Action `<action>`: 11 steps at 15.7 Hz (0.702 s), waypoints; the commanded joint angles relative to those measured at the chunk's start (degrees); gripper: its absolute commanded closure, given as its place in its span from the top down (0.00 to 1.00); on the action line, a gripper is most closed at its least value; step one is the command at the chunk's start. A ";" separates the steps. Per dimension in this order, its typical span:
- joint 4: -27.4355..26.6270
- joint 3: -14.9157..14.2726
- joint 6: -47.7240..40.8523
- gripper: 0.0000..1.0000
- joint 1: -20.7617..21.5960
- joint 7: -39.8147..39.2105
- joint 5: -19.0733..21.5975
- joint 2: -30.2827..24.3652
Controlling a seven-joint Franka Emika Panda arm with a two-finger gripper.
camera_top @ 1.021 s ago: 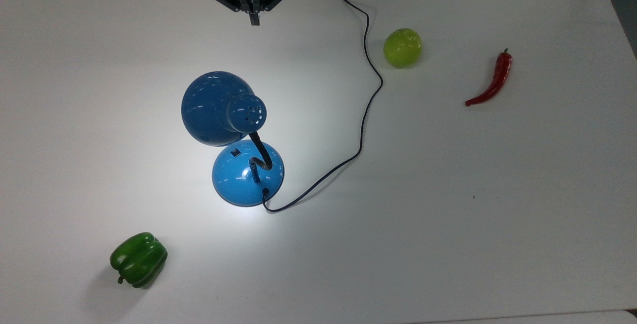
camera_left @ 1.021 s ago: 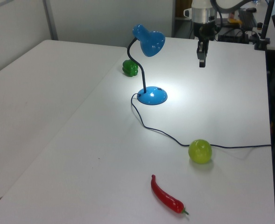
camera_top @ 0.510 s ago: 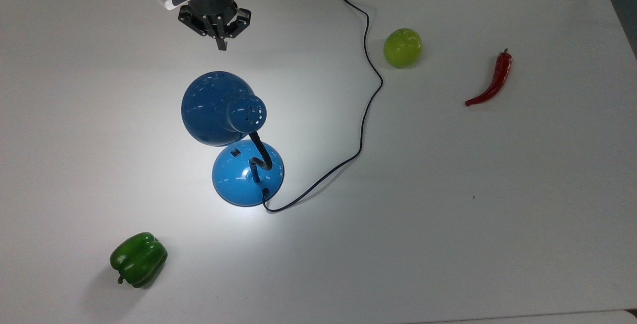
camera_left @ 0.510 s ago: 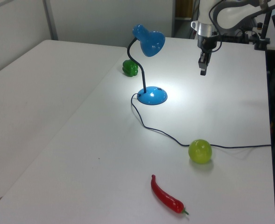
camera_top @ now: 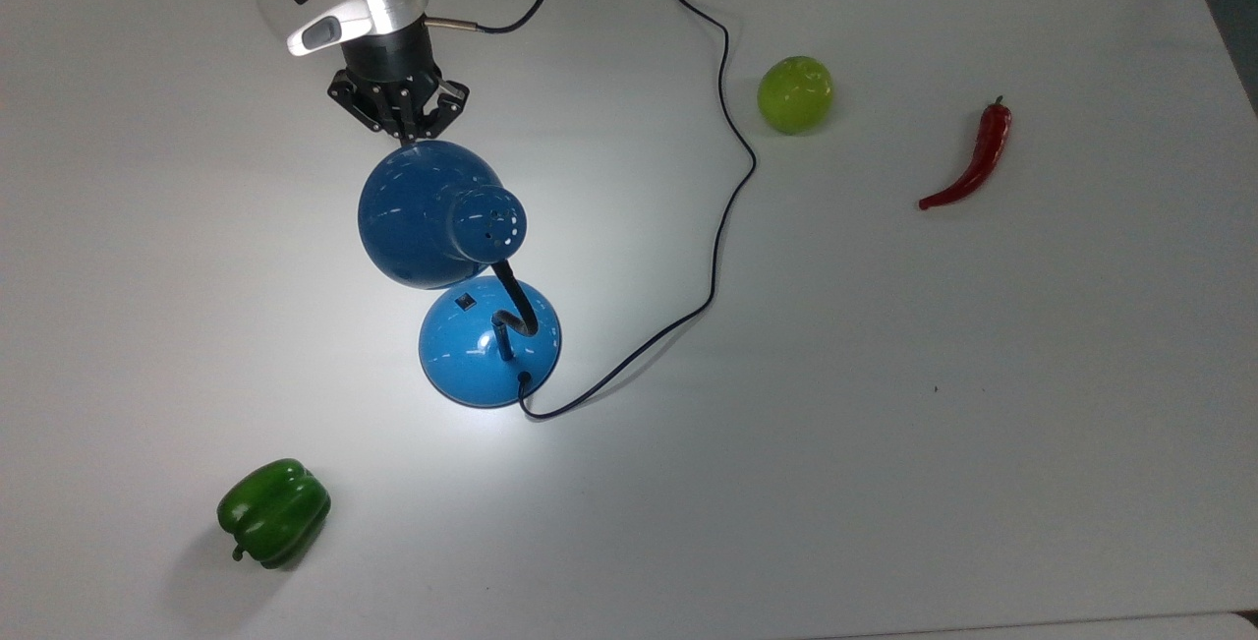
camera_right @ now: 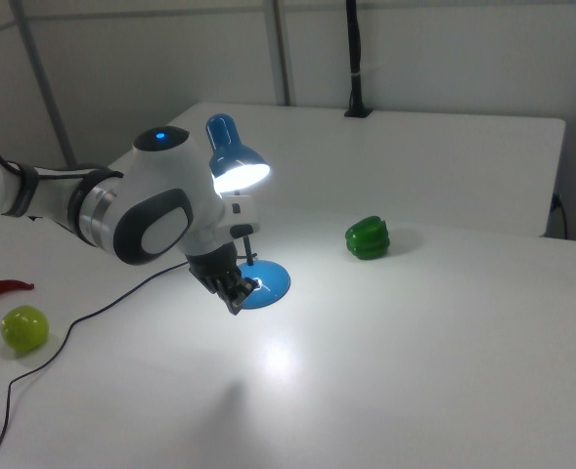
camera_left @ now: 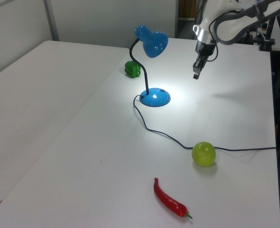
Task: Turn off lamp
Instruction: 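Move the gripper down toward the blue lamp's round base, then press the switch on the lamp base with the gripper fingers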
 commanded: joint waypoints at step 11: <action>5.57 0.02 12.82 0.00 0.13 -0.87 37.63 10.02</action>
